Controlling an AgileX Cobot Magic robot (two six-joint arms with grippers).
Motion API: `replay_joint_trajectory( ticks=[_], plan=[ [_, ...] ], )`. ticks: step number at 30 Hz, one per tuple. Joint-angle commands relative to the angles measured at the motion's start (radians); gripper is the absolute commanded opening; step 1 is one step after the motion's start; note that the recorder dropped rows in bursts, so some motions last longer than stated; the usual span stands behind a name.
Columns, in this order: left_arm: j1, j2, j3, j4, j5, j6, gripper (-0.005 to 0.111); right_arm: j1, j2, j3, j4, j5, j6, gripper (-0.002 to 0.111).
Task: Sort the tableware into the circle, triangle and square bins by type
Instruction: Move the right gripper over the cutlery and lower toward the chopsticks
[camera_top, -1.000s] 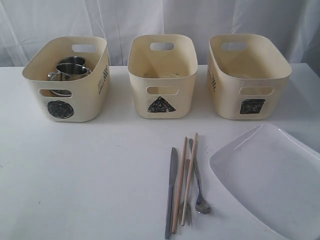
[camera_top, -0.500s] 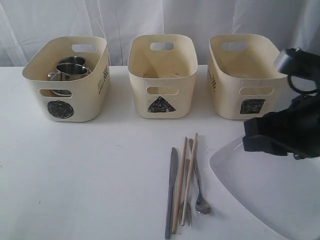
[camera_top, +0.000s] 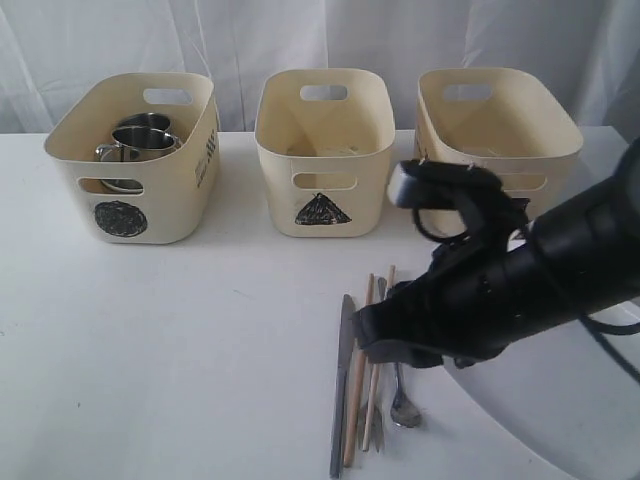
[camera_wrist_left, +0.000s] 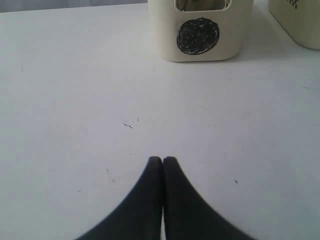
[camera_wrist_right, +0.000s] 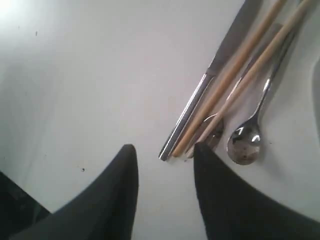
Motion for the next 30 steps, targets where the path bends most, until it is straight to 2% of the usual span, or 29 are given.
replay_joint_trajectory(
  ticks=[1, 6, 11, 14, 17, 20, 30],
  plan=[
    [0.004, -0.004, 0.004, -0.011, 0.003, 0.002, 0.000, 0.077, 0.101, -0.005, 0.003, -0.080, 0.018, 0.036],
    [0.004, -0.004, 0.004, -0.011, 0.003, 0.002, 0.000, 0.090, 0.164, -0.005, -0.011, -0.193, 0.041, 0.036],
    [0.004, -0.004, 0.004, -0.011, 0.003, 0.002, 0.000, 0.090, 0.188, -0.005, -0.135, -0.243, 0.127, 0.036],
    [0.004, -0.004, 0.004, -0.011, 0.003, 0.002, 0.000, 0.090, 0.200, -0.005, -0.277, -0.240, 0.249, 0.036],
    [0.004, -0.004, 0.004, -0.011, 0.003, 0.002, 0.000, 0.090, 0.209, -0.005, -0.542, -0.184, 0.473, 0.036],
    [0.004, -0.004, 0.004, -0.011, 0.003, 0.002, 0.000, 0.090, 0.210, -0.005, -0.717, -0.130, 0.650, 0.036],
    [0.004, -0.004, 0.004, -0.011, 0.003, 0.002, 0.000, 0.090, 0.210, -0.005, -0.648, -0.113, 0.751, 0.036]
  ],
)
